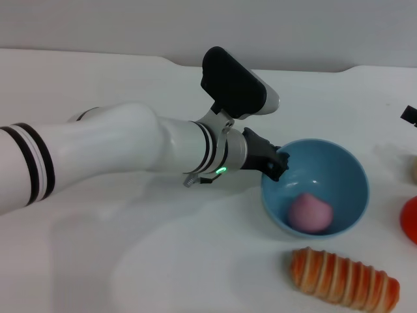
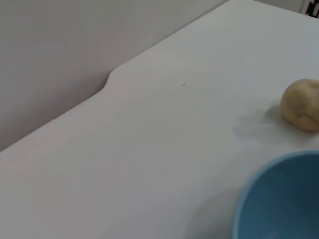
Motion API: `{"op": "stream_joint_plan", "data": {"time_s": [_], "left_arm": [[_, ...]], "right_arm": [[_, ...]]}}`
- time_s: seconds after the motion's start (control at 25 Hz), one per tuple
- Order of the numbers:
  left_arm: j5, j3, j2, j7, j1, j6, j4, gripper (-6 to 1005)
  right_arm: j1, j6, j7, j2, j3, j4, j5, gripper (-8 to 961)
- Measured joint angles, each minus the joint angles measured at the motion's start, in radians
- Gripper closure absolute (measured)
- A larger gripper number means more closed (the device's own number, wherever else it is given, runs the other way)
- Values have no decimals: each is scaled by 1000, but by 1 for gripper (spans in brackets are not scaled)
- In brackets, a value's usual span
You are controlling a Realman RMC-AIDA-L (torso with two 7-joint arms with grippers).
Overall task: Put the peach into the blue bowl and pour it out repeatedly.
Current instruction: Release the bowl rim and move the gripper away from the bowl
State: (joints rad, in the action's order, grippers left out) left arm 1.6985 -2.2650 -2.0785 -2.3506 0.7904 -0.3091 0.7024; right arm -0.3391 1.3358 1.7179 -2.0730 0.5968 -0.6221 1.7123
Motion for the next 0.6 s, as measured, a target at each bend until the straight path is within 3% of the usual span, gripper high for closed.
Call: {"op": "stream_joint_plan", "data": {"time_s": [0.36,0.6], "left_arm": [[1,16,6,1,-14,-8,24,795],[1,98,12,1,-33,-6,53,644]], "right_arm": [[0,0,0,-1,0,12,-2,523],[3,-5,-1,2,0,15,-5,523]]}}
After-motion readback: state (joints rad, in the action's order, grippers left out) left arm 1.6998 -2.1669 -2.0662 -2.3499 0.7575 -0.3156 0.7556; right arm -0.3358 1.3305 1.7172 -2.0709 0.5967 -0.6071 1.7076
